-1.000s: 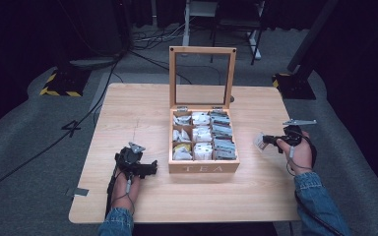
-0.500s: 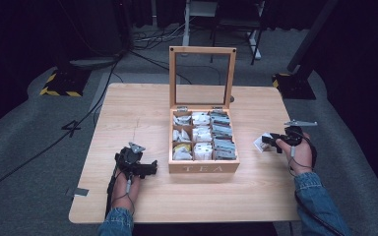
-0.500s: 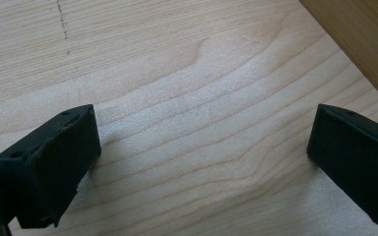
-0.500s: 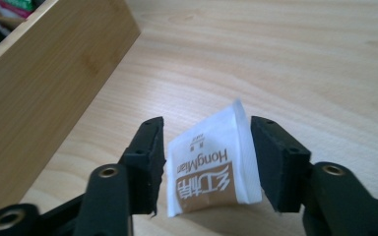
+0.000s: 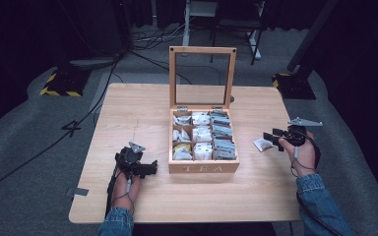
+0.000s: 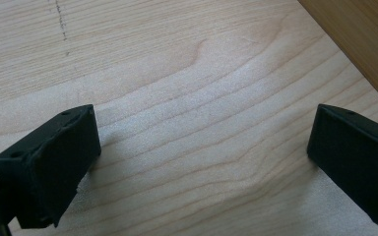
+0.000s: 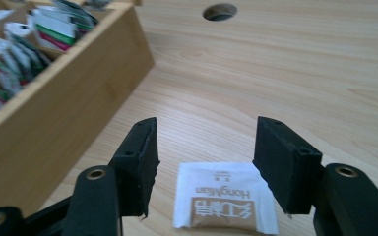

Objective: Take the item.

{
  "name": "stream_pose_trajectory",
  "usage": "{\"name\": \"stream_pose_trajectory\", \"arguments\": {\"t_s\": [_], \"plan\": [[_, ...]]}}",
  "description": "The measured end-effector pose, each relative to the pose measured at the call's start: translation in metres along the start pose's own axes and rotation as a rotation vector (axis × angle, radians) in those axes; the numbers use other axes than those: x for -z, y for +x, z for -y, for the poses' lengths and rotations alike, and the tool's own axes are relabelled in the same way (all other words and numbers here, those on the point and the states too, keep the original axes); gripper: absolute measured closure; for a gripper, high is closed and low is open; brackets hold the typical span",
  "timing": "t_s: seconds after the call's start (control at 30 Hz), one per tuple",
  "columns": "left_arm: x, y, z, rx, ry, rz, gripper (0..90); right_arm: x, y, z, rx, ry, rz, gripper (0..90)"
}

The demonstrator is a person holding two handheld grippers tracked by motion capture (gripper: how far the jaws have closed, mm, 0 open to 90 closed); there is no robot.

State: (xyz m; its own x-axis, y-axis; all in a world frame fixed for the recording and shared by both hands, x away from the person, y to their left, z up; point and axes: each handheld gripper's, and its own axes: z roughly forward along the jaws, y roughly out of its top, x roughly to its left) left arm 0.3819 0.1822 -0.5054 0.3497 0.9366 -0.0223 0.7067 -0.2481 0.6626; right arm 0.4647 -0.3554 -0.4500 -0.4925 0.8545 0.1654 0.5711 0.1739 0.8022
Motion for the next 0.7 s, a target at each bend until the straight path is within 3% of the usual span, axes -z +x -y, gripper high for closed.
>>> {"name": "stream_pose_trajectory", "arguments": {"t_s": [0.13,0.7], "plan": [[0.0,0.0,0.0,0.002,-0.001,0.0,0.0,0.006,0.011,-0.004,0.038,-0.021,-0.038,42.9],[0.0,0.0,-0.001,-0.004,0.003,0.0,0.0,0.034,0.055,-0.004,0.134,-0.022,-0.174,42.4]]}}
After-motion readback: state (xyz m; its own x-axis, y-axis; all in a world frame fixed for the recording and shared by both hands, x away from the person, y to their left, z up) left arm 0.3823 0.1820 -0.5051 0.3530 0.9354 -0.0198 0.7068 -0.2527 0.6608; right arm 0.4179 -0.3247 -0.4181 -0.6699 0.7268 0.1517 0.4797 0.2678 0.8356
